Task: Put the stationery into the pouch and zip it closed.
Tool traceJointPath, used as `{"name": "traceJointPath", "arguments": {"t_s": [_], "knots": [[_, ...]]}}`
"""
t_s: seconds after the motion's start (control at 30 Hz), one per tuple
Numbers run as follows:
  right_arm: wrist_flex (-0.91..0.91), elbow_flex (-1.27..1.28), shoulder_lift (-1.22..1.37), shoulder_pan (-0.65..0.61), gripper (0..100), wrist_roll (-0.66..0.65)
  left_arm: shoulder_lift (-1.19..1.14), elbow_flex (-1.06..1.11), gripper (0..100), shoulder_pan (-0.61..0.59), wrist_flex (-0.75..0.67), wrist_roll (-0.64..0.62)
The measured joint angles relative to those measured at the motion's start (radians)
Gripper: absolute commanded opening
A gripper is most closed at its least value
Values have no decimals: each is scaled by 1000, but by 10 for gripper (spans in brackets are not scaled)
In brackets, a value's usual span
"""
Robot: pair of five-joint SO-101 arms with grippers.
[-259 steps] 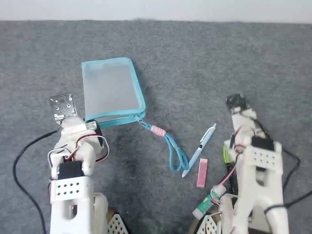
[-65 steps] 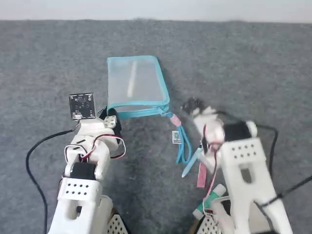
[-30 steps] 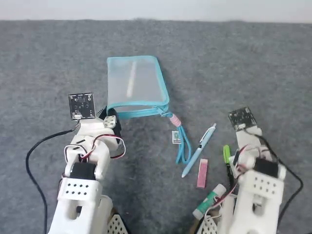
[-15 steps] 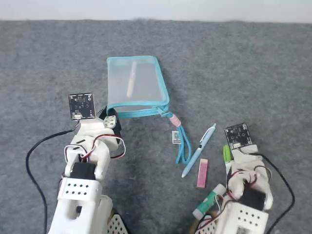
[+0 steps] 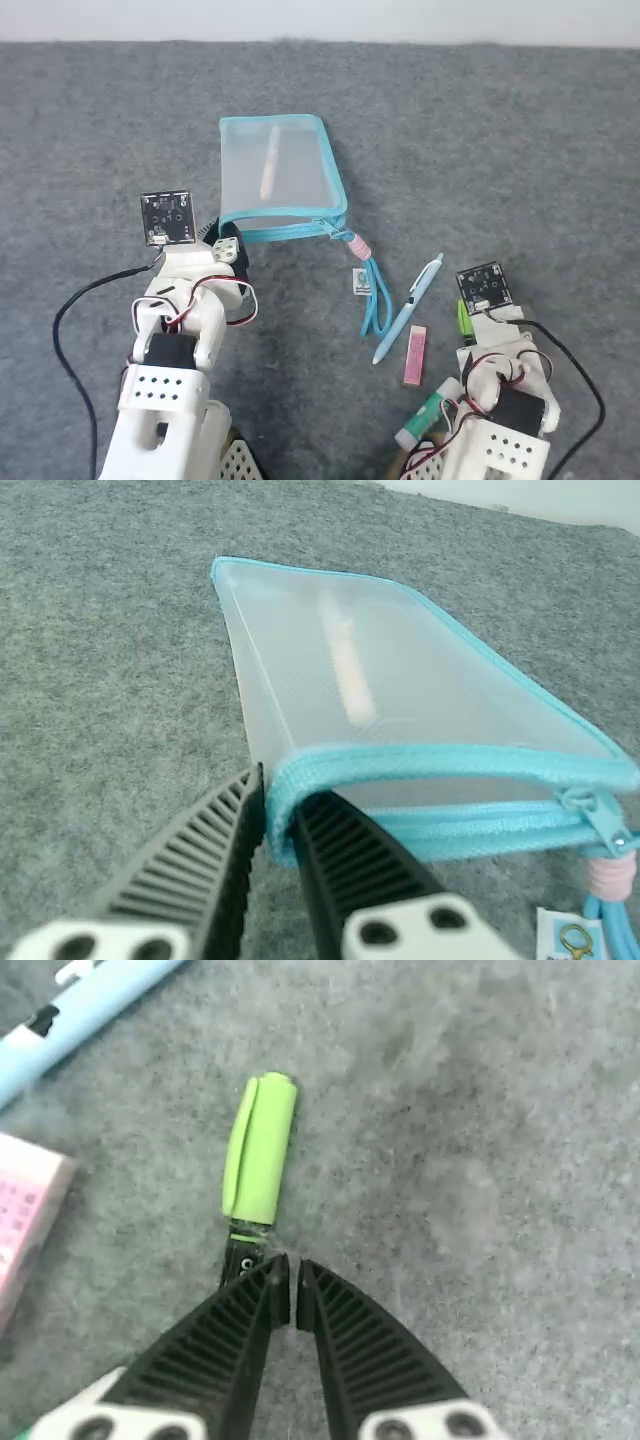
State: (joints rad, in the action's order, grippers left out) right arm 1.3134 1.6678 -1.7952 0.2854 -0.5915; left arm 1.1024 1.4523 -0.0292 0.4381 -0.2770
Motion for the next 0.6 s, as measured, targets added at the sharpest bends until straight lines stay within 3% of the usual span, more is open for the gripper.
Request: {"name": "traceJointPath", "arguments": {"t_s": [0.6], "knots": [[0, 0, 0, 0, 8, -2, 0, 20, 12, -61, 0, 0]]}}
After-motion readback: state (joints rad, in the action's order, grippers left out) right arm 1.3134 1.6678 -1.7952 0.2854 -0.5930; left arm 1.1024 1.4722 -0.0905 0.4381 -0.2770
